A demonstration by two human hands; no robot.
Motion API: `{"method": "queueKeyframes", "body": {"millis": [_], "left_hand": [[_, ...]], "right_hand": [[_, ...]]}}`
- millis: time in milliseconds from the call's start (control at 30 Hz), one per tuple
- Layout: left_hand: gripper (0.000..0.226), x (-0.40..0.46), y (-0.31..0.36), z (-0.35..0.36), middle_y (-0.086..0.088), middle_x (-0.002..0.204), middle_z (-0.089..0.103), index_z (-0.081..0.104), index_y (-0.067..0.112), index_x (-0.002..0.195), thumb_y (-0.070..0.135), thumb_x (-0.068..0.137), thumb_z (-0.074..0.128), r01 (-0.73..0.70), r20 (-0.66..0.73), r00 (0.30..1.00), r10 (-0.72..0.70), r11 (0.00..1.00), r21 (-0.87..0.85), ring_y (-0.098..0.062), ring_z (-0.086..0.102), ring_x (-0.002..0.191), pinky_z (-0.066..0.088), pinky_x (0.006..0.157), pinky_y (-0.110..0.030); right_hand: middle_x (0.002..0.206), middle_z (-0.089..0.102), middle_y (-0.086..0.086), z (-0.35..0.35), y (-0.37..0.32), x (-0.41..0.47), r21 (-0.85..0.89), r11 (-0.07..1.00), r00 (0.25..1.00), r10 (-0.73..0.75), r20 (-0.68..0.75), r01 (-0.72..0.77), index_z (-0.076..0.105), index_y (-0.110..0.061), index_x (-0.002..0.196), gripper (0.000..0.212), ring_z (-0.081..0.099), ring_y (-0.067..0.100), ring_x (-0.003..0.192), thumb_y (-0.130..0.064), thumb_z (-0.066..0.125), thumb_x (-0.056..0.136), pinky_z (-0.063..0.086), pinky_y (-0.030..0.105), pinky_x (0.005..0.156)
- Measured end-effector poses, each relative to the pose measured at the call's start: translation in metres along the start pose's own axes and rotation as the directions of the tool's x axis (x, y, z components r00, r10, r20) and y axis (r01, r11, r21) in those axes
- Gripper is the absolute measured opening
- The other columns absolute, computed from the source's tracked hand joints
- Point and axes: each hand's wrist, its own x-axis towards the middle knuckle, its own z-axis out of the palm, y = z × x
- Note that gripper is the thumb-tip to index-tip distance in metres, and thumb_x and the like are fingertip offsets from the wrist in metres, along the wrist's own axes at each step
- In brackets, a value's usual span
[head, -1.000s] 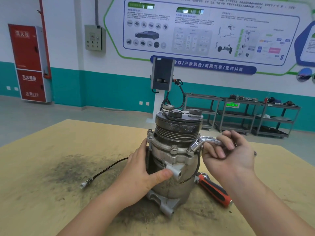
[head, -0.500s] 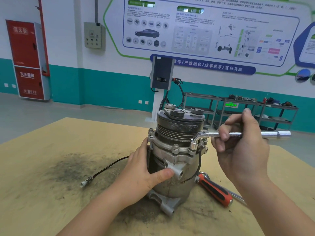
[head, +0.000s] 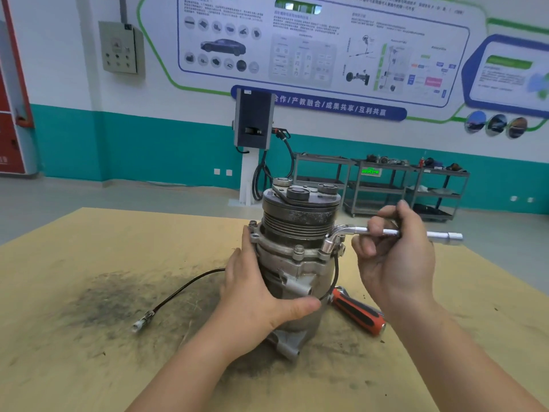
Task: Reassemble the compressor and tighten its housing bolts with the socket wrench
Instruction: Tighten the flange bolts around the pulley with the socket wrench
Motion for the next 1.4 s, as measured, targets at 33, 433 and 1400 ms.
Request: {"method": "queueKeyframes", "body": {"millis": [33, 433, 1400], "left_hand": [[0.144, -0.002, 0.001, 0.004, 0.010, 0.159, 0.014, -0.007, 0.051, 0.147, 0.085, 0.030, 0.069, -0.008, -0.030, 1.000, 0.009, 0.999, 0.032, -0.017, 0.011, 0.149, 0.020, 0.120, -0.052], [0.044, -0.012, 0.010, 0.006, 0.006, 0.139, 0.053, 0.047, 0.027, 0.140, 0.037, 0.097, 0.051, 0.130, -0.086, 0.991, -0.105, 0.915, 0.381, -0.005, 0.049, 0.126, 0.035, 0.111, -0.027], [0.133, 0.012, -0.015, -0.015, 0.006, 0.156, 0.029, 0.010, 0.045, 0.151, 0.078, 0.041, 0.075, -0.089, 0.095, 0.991, 0.096, 0.993, -0.078, -0.018, 0.026, 0.147, 0.029, 0.117, -0.052]], "right_hand": [[0.052, 0.053, 0.002, -0.003, 0.002, -0.008, -0.022, 0.995, 0.995, -0.095, 0.006, 0.096, 0.062, -0.022, 0.059, 0.044, 0.038, 0.017, 0.036, -0.027, 0.045, 0.100, 0.036, 0.020, 0.042], [0.078, 0.064, 0.008, 0.025, 0.062, -0.071, -0.416, 0.223, 0.472, -0.436, 0.766, 0.882, 0.063, 0.001, 0.076, 0.018, 0.060, 0.021, 0.068, -0.010, 0.060, 0.090, 0.050, 0.034, 0.059], [0.060, 0.065, 0.007, 0.017, -0.004, -0.021, -0.070, 0.992, 0.990, -0.101, 0.099, 0.108, 0.046, -0.013, 0.103, 0.015, 0.047, 0.016, 0.037, 0.000, 0.038, 0.099, 0.043, 0.022, 0.042]]}}
